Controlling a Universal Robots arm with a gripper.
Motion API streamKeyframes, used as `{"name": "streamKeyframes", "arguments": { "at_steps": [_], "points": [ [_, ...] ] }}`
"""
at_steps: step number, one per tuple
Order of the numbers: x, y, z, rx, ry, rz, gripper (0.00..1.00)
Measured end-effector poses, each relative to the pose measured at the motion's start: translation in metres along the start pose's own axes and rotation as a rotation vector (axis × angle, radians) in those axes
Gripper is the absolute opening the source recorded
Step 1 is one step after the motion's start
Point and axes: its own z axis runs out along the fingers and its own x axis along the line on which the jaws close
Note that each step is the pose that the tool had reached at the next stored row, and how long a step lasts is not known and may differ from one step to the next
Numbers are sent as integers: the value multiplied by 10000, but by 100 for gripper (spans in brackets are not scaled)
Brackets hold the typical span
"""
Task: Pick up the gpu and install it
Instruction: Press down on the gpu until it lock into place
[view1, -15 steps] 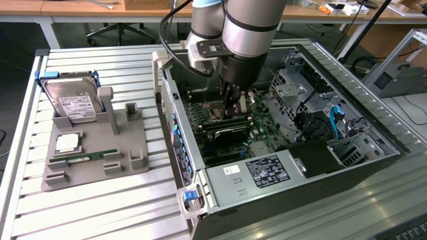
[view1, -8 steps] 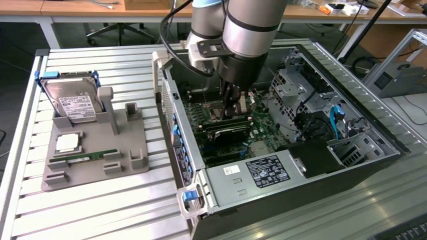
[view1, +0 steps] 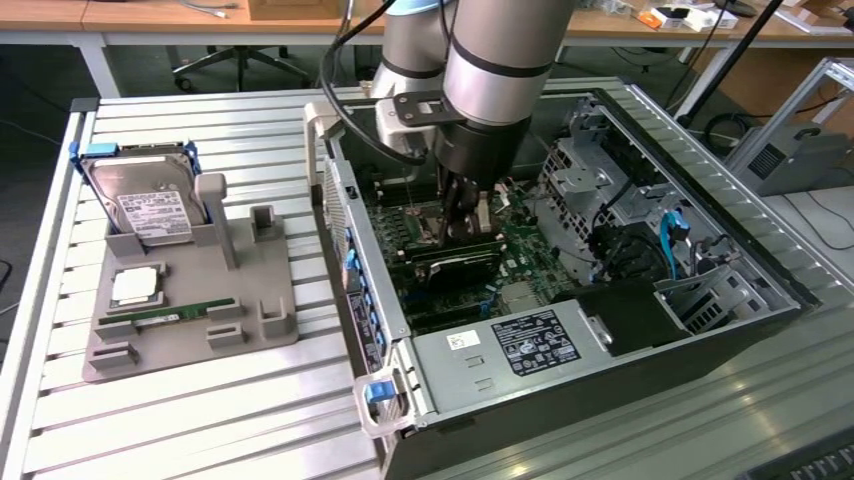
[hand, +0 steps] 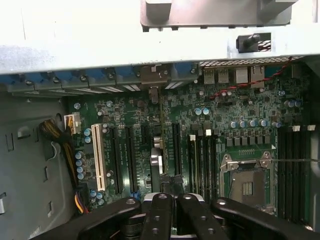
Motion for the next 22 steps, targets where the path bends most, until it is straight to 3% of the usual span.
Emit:
{"name": "streamKeyframes", "arguments": {
  "at_steps": [22],
  "points": [
    [6,5,208,-1,-10,-3,11]
  ]
}}
